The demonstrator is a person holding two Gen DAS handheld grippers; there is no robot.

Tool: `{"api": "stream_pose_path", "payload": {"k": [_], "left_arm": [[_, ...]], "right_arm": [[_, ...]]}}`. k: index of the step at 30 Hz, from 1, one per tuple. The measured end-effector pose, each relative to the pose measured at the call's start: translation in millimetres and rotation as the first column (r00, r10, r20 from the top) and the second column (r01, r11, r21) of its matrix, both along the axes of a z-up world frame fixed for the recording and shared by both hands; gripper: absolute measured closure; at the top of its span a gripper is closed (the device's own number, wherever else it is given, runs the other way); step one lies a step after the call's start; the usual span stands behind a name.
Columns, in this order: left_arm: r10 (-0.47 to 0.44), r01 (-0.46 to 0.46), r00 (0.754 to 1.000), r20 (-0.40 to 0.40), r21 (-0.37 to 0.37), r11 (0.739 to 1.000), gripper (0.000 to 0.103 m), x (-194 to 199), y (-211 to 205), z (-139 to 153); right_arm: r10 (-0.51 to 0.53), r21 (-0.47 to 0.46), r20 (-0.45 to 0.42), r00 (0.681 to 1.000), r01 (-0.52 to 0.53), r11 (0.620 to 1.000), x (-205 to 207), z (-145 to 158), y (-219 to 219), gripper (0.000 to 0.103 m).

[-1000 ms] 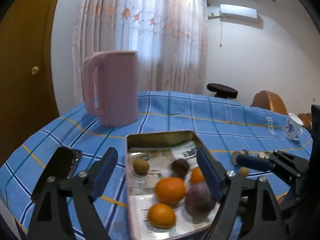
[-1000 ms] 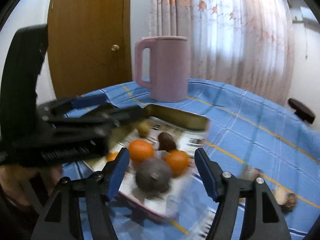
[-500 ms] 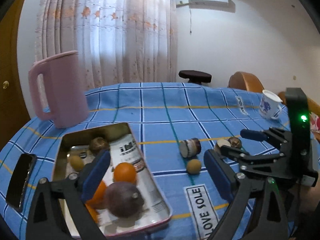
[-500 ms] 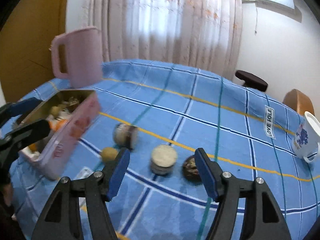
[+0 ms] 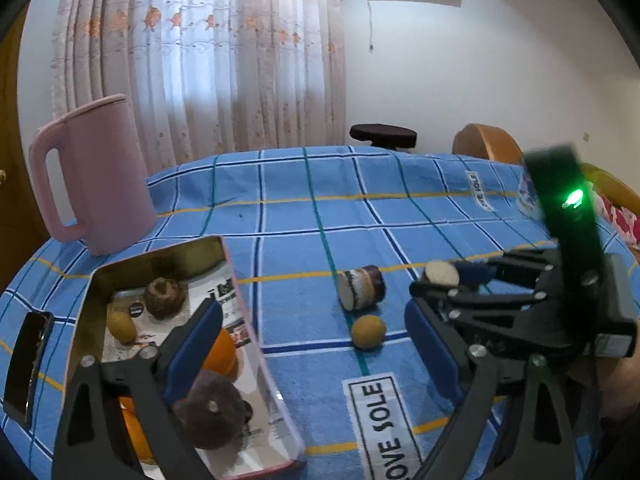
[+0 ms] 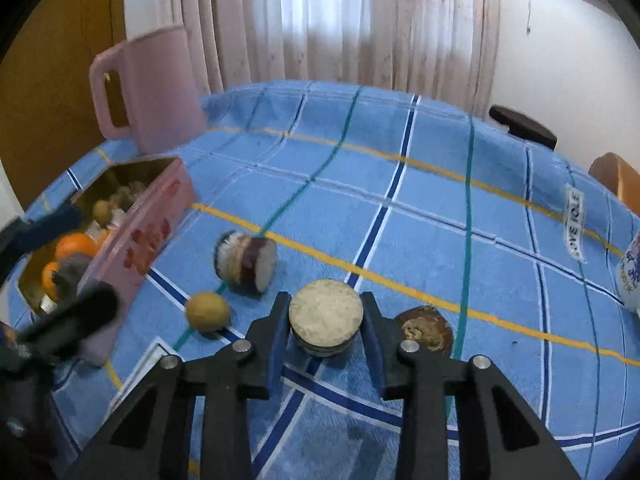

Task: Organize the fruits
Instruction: 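Grasp the kiwi with the left tool while the right tool grasps the pale round biscuit, then lift the kiwi and pale biscuit off the table with both tools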

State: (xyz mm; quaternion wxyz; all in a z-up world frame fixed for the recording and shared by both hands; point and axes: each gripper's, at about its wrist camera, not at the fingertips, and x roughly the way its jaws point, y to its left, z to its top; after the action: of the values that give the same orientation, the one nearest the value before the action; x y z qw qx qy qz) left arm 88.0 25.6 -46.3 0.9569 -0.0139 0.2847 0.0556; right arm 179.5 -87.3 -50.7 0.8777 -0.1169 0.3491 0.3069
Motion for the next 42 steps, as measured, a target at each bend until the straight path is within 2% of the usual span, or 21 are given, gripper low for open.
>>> {"api": "stream_pose_path", "payload": {"k": [5, 7, 11, 14, 17, 19, 21, 22, 23, 27, 32, 42], "left_arm": [[-0.049, 0.049, 0.998, -0.032, 0.003, 0.999, 0.026, 6.6, -15.0, -4.7], [-0.079, 0.078, 0.995, -0.060, -0.006, 0.997, 0.027, 12.5, -22.0, -8.5], [-0.102, 0.102, 0.984, -0.146, -0.006, 0.995, 0.041, 30.3, -32.5, -18.8], [-0.096, 0.096, 0.974, -0.206, -0.006, 0.995, 0.044, 43.0, -35.6, -25.9], [-0.089, 0.091, 0.969, -0.231, -0.002, 0.996, 0.050, 47.2, -38.9, -29.8], [-0.092, 0.095, 0.962, -0.256, -0.002, 0.995, 0.061, 49.8, -40.1, -33.8], [-0.102, 0.106, 0.957, -0.271, 0.000, 0.994, 0.064, 52.6, -42.9, -36.4], [-0.106, 0.107, 0.956, -0.275, -0.010, 0.994, 0.073, 54.1, -42.0, -37.1], [-0.109, 0.108, 0.954, -0.278, -0.021, 0.994, 0.075, 55.1, -40.4, -37.6], [-0.121, 0.110, 0.958, -0.261, -0.059, 0.992, 0.075, 54.1, -36.3, -35.7], [-0.120, 0.109, 0.975, -0.189, -0.066, 0.992, 0.075, 43.8, -33.2, -25.8], [-0.096, 0.096, 0.992, -0.076, -0.012, 0.995, 0.075, 28.4, -35.5, -12.6]], "right_arm": [[-0.081, 0.048, 0.068, 0.994, 0.078, 0.996, -17.8, 10.0, -23.4, 0.067], [-0.118, 0.055, 0.087, 0.989, 0.114, 0.992, -21.3, 12.3, -35.2, 0.067], [-0.139, 0.102, 0.070, 0.988, 0.132, 0.986, -18.2, 14.0, -49.7, 0.067], [-0.130, 0.105, 0.078, 0.988, 0.121, 0.987, -20.1, 14.2, -47.9, 0.067], [-0.121, 0.106, 0.092, 0.988, 0.111, 0.988, -22.8, 15.0, -46.6, 0.067], [-0.124, 0.117, 0.090, 0.988, 0.113, 0.987, -23.4, 15.2, -49.6, 0.067], [-0.125, 0.129, 0.083, 0.989, 0.114, 0.985, -22.3, 15.1, -52.1, 0.067], [-0.124, 0.135, 0.079, 0.989, 0.112, 0.984, -21.6, 14.9, -53.2, 0.067], [-0.123, 0.140, 0.077, 0.989, 0.112, 0.984, -21.5, 15.0, -54.0, 0.067], [-0.118, 0.155, 0.090, 0.989, 0.103, 0.982, -23.7, 16.6, -56.1, 0.067], [-0.112, 0.180, 0.114, 0.987, 0.090, 0.979, -28.6, 20.0, -59.6, 0.067], [-0.103, 0.201, 0.158, 0.982, 0.070, 0.977, -35.5, 25.0, -61.6, 0.067]]}}
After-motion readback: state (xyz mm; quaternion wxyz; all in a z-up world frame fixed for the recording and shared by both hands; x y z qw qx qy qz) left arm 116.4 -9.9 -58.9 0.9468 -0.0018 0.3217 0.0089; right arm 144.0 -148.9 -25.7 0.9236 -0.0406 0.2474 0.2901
